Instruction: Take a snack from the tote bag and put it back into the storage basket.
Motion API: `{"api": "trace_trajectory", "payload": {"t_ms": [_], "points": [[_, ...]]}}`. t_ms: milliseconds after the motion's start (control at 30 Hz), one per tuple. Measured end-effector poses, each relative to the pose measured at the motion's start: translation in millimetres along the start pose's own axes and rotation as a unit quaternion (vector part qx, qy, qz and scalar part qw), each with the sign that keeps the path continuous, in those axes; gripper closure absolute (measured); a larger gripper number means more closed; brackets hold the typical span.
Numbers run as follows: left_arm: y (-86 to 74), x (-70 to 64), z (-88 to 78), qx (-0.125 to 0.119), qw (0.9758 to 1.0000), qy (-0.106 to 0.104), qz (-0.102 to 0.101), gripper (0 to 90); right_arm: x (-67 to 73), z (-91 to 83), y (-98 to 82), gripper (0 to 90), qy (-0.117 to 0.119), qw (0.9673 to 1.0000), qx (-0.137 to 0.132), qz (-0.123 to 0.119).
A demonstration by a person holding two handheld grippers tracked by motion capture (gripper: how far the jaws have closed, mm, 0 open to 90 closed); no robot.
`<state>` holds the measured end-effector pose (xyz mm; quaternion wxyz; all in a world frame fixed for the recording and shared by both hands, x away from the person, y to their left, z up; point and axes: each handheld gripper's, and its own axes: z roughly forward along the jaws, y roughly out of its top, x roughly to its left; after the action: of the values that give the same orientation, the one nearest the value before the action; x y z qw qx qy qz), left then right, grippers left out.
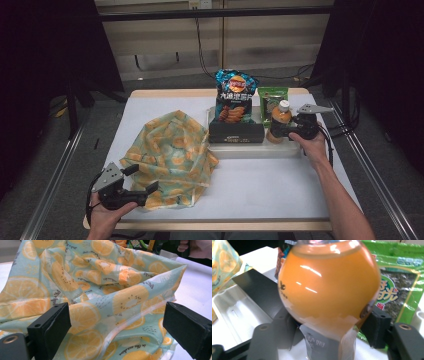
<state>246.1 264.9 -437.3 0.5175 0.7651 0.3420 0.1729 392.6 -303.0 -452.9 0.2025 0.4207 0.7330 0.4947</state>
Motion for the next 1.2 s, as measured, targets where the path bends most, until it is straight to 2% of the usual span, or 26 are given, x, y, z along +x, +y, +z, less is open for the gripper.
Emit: {"api": "trace_trajectory", "payload": {"t_ms": [67, 133, 233, 500, 600, 633, 800, 967, 1000, 1067, 1200], "points": [[0.6, 0.0, -0.2, 0.000, 1.0000, 0.001, 0.003, 7.2, -0.9, 0.1, -0.7, 26.7, -0.005, 0.9999, 0.006, 0.008], [0.4, 0.0, -0.7, 0.001, 1.0000, 0.003, 0.000, 7.3, -1.6, -0.2, -2.2, 25.0, -0.010, 0.9998, 0.008, 0.012], [0.1, 1.0, -1.4, -0.001, 1.0000, 0.001, -0.001, 7.2, -1.6, -2.6, -2.0, 23.8, -0.013, 0.9997, 0.008, 0.017], [0.7, 0.1, -3.2, -0.004, 1.0000, -0.001, 0.000, 7.2, 3.2, -5.4, -2.6, 23.8, -0.031, 0.9993, 0.015, 0.012], [1.3, 0.6, -3.7, -0.008, 1.0000, 0.002, -0.001, 7.2, 6.2, -12.8, -2.3, 21.4, -0.043, 0.9988, 0.014, 0.017], [1.6, 0.9, -4.3, -0.009, 1.0000, 0.000, 0.000, 7.3, 8.0, -15.5, -1.1, 19.8, -0.043, 0.9987, 0.011, 0.024], [2.3, 0.0, -4.7, -0.011, 0.9999, 0.001, 0.000, 7.2, 25.4, -25.5, 3.0, 14.7, -0.051, 0.9986, -0.002, 0.017], [2.2, -0.1, -5.4, -0.011, 0.9999, 0.000, 0.000, 7.2, 37.9, -35.2, 2.4, 12.1, -0.059, 0.9980, -0.011, 0.021], [2.2, 0.4, -5.7, -0.012, 0.9999, 0.001, 0.000, 7.2, 43.8, -42.5, 1.9, 12.8, -0.067, 0.9974, -0.010, 0.024], [2.3, 0.4, -5.8, -0.012, 0.9999, 0.001, 0.000, 7.2, 45.4, -45.4, 1.7, 12.5, -0.068, 0.9974, -0.009, 0.023], [2.2, 0.8, -6.5, -0.015, 0.9999, 0.002, -0.005, 6.4, 55.7, -65.4, -4.9, 9.9, -0.074, 0.9967, -0.017, 0.028]]}}
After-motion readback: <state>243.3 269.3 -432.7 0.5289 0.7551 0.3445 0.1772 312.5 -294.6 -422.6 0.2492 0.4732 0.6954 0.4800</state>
